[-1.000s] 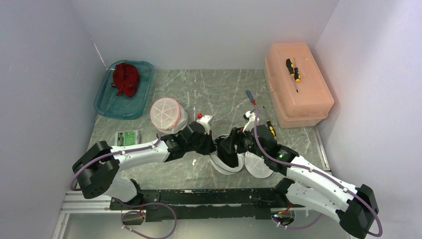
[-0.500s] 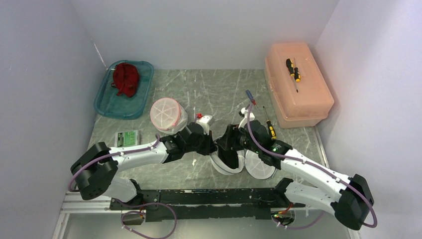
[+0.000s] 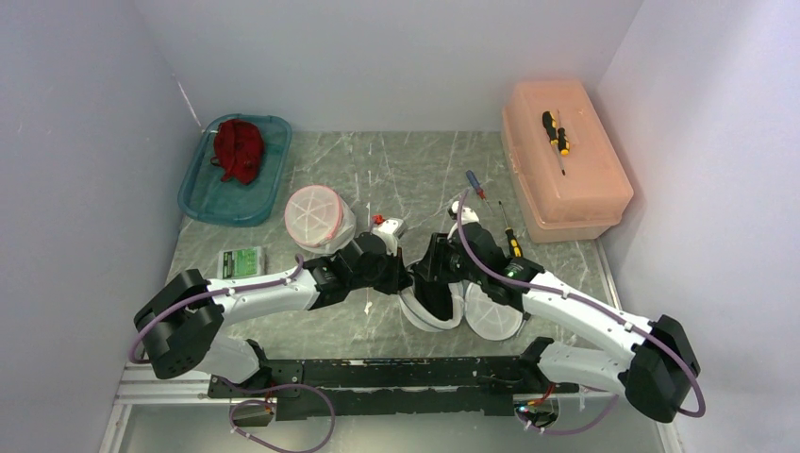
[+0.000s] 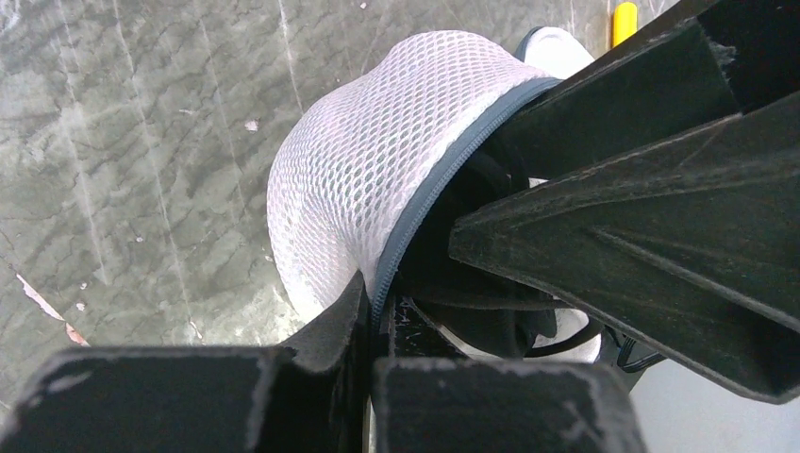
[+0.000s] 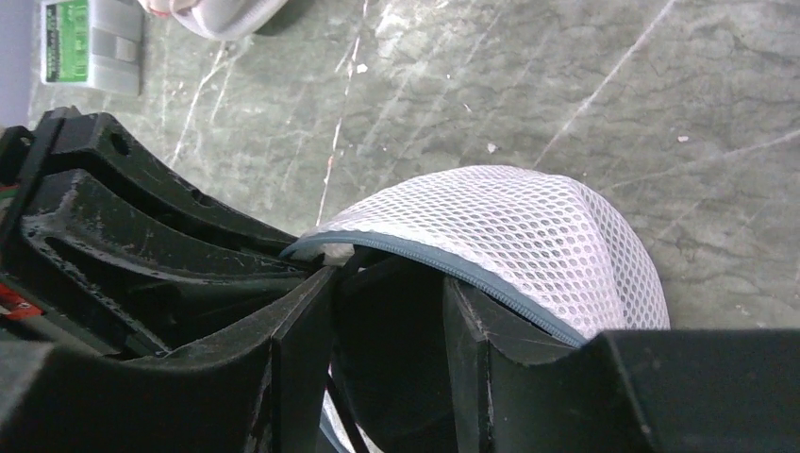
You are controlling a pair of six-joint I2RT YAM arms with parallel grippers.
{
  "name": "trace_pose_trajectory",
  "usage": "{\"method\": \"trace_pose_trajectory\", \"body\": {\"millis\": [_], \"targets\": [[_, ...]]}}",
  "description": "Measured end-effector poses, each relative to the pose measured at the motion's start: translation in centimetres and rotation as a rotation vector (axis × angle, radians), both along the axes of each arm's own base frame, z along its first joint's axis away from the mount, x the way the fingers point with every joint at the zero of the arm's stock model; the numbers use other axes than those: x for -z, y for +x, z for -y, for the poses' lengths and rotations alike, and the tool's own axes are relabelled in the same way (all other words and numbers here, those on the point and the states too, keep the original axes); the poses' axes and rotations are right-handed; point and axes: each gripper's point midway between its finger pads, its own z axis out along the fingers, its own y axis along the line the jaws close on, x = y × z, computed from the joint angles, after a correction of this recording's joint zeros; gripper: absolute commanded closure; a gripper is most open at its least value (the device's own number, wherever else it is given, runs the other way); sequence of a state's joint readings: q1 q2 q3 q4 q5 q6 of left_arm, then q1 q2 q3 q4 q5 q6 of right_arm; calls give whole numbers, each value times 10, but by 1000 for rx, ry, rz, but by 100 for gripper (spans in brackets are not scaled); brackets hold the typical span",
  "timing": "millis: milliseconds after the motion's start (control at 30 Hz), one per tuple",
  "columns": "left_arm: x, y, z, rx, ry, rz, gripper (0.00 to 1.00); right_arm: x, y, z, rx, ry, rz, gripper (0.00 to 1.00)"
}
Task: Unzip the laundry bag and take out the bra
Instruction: Pick up the bra from the laundry bag.
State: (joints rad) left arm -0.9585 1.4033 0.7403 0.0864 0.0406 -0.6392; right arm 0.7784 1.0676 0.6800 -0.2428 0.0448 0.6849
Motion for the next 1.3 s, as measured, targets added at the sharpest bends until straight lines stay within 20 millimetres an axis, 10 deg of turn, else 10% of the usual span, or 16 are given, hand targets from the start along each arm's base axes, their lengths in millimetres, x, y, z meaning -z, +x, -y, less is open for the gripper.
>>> {"method": "trace_pose_trajectory", "body": {"millis": [433, 767, 1000, 1300], "targets": [[0, 0, 0, 1, 0, 0, 97, 7, -4, 8, 14, -42, -28, 100], [-6, 0, 0, -1, -12, 8, 97, -17, -10, 28, 28, -45, 40, 100], [-8, -1, -3, -8, -7, 10, 95, -75, -12, 31, -33, -22, 155, 100], [-21, -2, -10, -27, -18, 22, 30, -155, -14, 42, -48, 16, 309, 100]]}}
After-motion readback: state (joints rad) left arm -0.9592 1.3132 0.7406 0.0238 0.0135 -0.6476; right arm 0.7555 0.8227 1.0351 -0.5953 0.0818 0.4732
